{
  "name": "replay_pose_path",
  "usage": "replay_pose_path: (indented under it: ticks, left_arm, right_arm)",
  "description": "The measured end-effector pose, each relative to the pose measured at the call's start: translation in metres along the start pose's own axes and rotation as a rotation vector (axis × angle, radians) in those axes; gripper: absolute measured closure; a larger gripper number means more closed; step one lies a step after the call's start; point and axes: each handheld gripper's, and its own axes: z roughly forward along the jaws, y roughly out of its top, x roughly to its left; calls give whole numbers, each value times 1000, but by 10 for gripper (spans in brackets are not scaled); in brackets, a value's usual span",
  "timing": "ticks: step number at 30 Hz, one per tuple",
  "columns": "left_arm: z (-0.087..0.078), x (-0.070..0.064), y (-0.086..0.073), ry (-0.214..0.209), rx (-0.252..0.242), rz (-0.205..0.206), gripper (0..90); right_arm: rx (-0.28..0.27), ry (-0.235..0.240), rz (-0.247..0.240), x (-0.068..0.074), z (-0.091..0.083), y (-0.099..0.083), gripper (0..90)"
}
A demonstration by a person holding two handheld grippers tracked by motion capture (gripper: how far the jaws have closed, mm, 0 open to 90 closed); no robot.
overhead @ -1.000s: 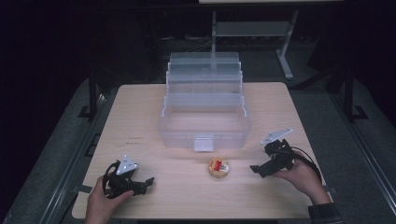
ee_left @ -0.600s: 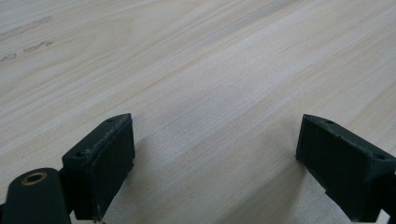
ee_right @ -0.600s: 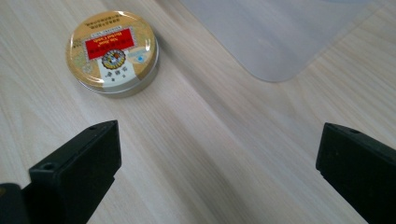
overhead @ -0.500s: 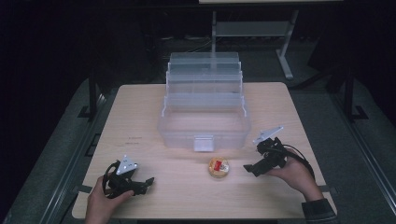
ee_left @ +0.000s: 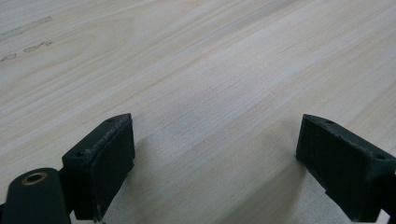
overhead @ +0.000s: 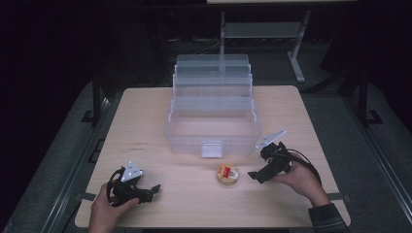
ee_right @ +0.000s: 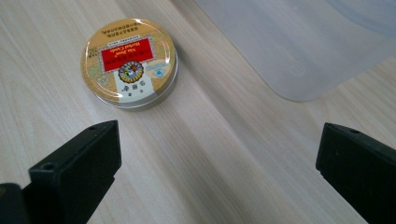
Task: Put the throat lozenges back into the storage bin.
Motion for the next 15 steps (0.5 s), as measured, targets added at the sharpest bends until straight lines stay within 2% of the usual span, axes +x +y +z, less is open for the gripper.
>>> replay_pose_path:
  ticks: [13,15]
  left_arm:
    - [0,0,0,0,0,1,107]
    - [0,0,0,0,0,1,107]
  right_arm:
    - [12,21,-37,9,8,16,0]
    - [9,32,-47,11,10,18,28]
